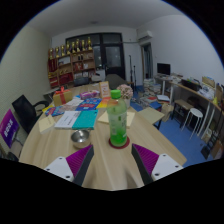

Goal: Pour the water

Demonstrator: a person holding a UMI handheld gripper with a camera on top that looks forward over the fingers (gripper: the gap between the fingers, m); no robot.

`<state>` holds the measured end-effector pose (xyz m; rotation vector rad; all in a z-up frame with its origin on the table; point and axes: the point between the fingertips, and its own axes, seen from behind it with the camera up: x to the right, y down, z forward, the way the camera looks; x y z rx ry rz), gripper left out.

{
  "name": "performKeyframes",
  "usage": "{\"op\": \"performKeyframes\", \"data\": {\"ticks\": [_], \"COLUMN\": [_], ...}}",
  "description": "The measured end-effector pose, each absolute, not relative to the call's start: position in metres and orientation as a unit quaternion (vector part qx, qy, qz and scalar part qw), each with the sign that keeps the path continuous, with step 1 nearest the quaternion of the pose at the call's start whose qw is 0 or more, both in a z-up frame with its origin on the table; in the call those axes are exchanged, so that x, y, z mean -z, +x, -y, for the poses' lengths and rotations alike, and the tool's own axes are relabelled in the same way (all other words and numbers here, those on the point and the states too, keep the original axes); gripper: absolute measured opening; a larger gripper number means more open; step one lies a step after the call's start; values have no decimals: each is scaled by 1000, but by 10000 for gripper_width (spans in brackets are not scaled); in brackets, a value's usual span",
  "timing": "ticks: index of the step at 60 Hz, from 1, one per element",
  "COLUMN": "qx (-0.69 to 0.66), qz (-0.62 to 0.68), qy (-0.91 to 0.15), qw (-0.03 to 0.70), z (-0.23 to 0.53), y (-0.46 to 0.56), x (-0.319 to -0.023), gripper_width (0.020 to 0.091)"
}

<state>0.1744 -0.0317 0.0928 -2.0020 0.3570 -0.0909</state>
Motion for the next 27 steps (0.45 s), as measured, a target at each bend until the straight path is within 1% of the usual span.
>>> {"op": "performKeyframes", "data": {"ticks": [5,6,7,8,12,20,27], "qx": [28,25,26,27,29,38,42], "qz": [-162,-160,-163,-167,-171,-169,-164], "qy": [-837,-835,-836,-836,-836,-833,-834], "qw": [522,525,524,522,521,525,526], "z": [63,72,76,79,101,149,184], "y": [144,161,142,132,110,72,43], "x": [-114,-102,-120,-128,-148,-180,-198], "gripper_width": [838,836,838,837,836,837,834]}}
